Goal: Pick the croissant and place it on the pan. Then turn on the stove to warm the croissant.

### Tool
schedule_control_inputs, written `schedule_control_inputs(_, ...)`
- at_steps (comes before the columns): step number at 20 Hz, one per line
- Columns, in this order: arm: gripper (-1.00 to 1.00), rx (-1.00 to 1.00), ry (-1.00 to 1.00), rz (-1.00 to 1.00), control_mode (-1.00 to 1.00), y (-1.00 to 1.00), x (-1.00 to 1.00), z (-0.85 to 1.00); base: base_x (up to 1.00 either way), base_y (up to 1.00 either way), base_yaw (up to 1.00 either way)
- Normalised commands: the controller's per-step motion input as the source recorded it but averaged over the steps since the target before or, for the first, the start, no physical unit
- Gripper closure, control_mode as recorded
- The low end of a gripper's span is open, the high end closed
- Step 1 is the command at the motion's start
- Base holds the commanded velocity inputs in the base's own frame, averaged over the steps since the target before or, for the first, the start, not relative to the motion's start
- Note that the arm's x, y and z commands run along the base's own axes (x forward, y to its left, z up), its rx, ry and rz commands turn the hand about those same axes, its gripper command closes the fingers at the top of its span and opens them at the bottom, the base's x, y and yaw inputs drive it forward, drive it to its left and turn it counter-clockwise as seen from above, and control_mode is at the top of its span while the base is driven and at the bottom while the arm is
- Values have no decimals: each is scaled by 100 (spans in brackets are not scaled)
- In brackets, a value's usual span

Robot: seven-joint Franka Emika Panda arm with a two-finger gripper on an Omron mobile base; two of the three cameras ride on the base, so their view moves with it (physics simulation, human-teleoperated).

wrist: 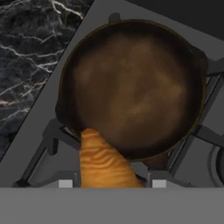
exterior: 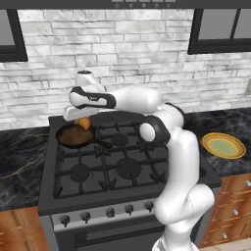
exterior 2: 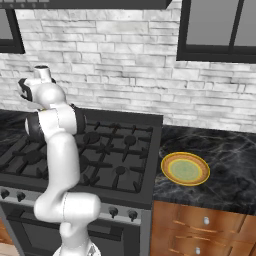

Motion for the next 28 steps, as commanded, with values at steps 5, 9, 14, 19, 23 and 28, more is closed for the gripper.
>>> schedule_control_inputs(5, 100, 0, 2, 0, -100, 10, 29, -14, 0, 0, 0)
schedule_control_inputs(9, 100, -1, 5, 0, -100, 12, 25, -14, 0, 0, 0)
schedule_control_inputs(14, 100, -2, 7, 0, -100, 5, 19, -18, 0, 0, 0)
schedule_control_inputs(19, 100, -2, 5, 0, -100, 0, 15, -23, 0, 0, 0)
schedule_control_inputs(23, 100, -1, 3, 0, -100, 0, 12, -23, 0, 0, 0)
schedule_control_inputs(28, 100, -1, 0, 0, -100, 0, 0, -25, 0, 0, 0)
